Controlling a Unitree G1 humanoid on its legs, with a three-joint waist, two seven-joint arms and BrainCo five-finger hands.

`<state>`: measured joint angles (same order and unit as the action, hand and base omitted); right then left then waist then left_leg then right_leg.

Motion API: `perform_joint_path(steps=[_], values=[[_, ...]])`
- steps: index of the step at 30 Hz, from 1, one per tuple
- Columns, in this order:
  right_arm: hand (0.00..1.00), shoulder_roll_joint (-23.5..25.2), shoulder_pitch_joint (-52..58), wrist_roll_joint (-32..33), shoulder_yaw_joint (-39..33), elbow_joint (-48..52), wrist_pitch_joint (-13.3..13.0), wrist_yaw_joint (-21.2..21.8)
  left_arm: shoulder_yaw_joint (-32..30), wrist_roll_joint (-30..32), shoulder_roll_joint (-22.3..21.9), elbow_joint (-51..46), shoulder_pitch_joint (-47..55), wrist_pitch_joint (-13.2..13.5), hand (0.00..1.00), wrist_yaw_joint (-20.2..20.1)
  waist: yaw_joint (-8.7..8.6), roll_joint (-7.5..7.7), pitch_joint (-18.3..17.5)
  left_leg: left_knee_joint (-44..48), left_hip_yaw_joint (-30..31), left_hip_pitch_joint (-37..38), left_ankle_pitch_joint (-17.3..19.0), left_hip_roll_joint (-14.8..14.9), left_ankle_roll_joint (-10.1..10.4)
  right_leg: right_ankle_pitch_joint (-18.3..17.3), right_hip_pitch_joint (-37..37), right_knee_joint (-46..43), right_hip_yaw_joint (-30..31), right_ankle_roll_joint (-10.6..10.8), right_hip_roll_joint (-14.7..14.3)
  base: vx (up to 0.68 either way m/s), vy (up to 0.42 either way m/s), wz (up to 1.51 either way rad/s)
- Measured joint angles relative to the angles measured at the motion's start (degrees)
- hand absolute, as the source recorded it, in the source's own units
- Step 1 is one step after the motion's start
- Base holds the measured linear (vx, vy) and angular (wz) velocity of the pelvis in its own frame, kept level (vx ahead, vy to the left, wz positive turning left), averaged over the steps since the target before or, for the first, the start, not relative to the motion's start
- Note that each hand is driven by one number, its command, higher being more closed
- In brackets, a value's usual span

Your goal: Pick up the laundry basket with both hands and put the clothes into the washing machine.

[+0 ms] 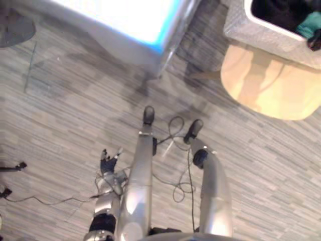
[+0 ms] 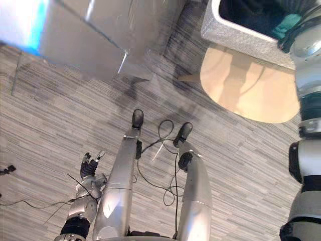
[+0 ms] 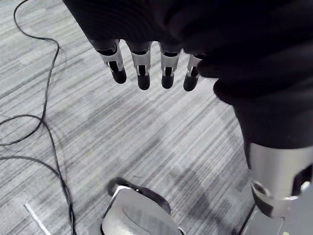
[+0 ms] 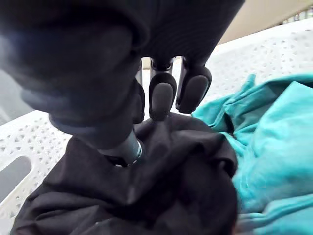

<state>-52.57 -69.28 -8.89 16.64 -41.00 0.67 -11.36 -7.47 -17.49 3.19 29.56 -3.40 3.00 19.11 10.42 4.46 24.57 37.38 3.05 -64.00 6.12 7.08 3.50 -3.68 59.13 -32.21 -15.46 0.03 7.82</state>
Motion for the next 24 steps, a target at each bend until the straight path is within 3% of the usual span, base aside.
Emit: perform_joint_path(steps=[4, 7, 15, 17, 24], values=[[1.00, 0.79, 3.84, 2.58, -0.05, -1.08, 1.94, -0.05, -0.12, 0.00, -0.03, 1.08, -0.02, -0.05, 0.00, 0.00, -0.41, -0.20, -0.10, -1.29, -1.17, 4.93, 0.50, -0.01, -0.76, 0.19, -4.76, 1.64, 0.48, 0.26, 0.03, 0.06, 0.006, -0.03], [1.00, 0.94, 4.33, 6.00, -1.30, -0.54, 2.01, -0.11, -0.48, 0.03, -0.02, 3.31, -0.06, -0.34, 0.00, -0.02, -0.92, -0.23, -0.10, -1.83, -1.77, 10.33, 0.60, -0.14, -0.92, -0.14, -9.70, 1.97, 1.09, 0.67, 0.15, 0.06, -0.008, 0.02], [1.00, 0.38, 10.14, 19.49, -17.81, 8.86, 0.34, -3.36, 0.87, 0.19, -0.50, 7.23, -0.12, -2.50, 0.00, -0.82, -3.79, -0.98, -0.71, -8.04, -2.21, 25.63, 0.71, -2.17, -1.03, -2.89, -22.73, 2.21, 0.66, 1.51, 2.28, 0.02, -0.039, 0.18], [1.00, 0.38, 13.32, 22.60, -22.09, 11.56, -0.07, -3.85, 0.89, 0.20, -1.35, 8.97, 0.15, -3.12, 0.00, -1.57, -3.53, -2.07, -3.09, -9.53, -2.62, 29.19, 0.67, -2.51, -1.00, -3.19, -25.80, 2.46, 0.80, 1.79, 2.57, 0.06, -0.029, 0.06], [1.00, 1.61, 23.65, 26.10, -31.49, 22.14, -0.78, -5.25, 1.07, 0.31, -3.14, 9.04, 2.81, -4.02, 0.00, -2.82, -5.15, -2.60, -9.95, -15.19, -3.11, 39.44, 0.47, -3.90, -1.02, -4.78, -34.40, 4.71, 0.15, 2.91, 3.78, 0.10, -0.010, 0.06]])
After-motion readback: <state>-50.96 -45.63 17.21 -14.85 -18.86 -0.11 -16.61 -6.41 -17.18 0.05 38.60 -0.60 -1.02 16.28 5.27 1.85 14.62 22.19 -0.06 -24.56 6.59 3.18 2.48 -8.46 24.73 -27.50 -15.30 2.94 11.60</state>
